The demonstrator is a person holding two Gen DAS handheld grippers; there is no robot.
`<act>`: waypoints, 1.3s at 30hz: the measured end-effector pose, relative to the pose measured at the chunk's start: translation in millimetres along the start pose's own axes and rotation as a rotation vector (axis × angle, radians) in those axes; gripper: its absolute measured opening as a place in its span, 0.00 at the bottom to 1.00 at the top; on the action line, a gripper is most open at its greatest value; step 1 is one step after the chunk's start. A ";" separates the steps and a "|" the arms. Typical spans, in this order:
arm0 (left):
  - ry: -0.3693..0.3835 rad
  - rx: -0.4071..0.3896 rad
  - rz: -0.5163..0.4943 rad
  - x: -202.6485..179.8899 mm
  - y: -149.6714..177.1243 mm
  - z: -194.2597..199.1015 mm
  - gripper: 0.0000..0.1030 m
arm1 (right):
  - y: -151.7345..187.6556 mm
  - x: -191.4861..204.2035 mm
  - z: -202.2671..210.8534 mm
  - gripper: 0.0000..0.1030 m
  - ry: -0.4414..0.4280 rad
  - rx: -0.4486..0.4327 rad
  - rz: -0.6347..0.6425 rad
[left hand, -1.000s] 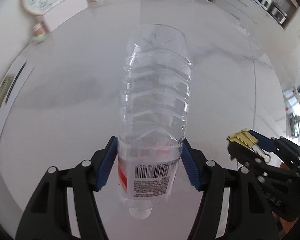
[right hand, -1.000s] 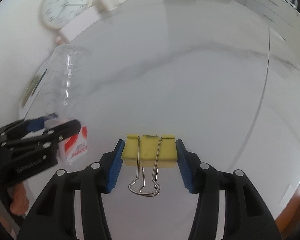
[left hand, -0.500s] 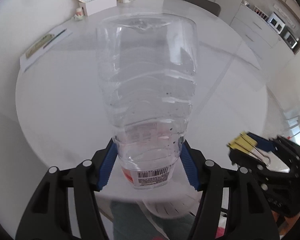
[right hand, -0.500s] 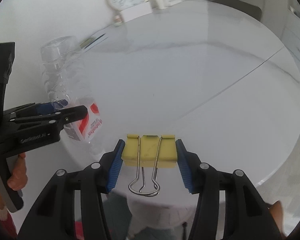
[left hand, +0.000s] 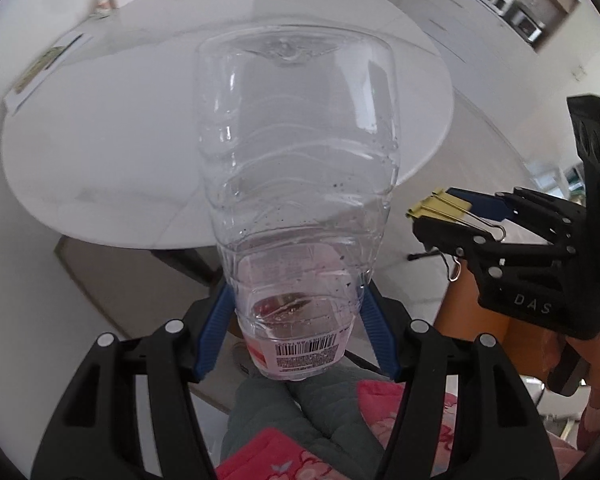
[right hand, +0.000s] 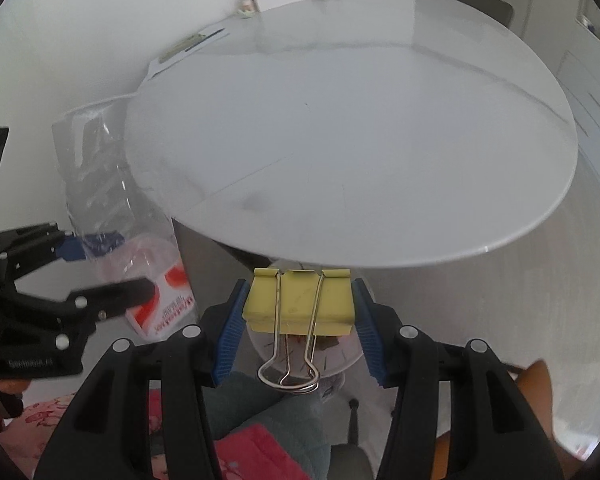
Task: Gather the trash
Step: 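Carry the bottle and binder clip over the wastebasket and release both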
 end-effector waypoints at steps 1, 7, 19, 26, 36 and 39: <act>0.007 0.004 -0.007 2.6 0.0 -3.5 0.58 | -0.5 1.5 -1.4 0.50 0.002 0.002 -0.013; 0.035 0.005 -0.051 8.0 -0.7 -26.4 0.58 | 3.1 10.4 -6.4 0.50 0.007 0.003 -0.010; -0.035 -0.041 0.069 26.5 -21.6 -25.8 0.88 | 2.9 14.7 3.2 0.50 -0.034 0.014 0.145; -0.106 -0.054 0.104 21.5 0.8 -9.2 0.90 | 5.2 15.7 1.1 0.50 -0.057 0.010 0.174; -0.193 -0.066 0.175 28.9 32.6 11.7 0.92 | 19.0 20.5 -16.3 0.50 -0.084 0.034 0.185; -0.217 -0.063 0.205 34.8 39.6 17.0 0.92 | 25.4 24.2 -30.0 0.50 -0.098 0.047 0.195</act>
Point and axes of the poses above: each gripper's, at about its wrist camera, not at the fingertips, and z roughly against the way its jaws point, x to its left, y to its underside, the point moved 7 cm from there along -z, roughly the way its jaws point, and after that the axes turned 2 degrees about z, right-handed, at the moved point
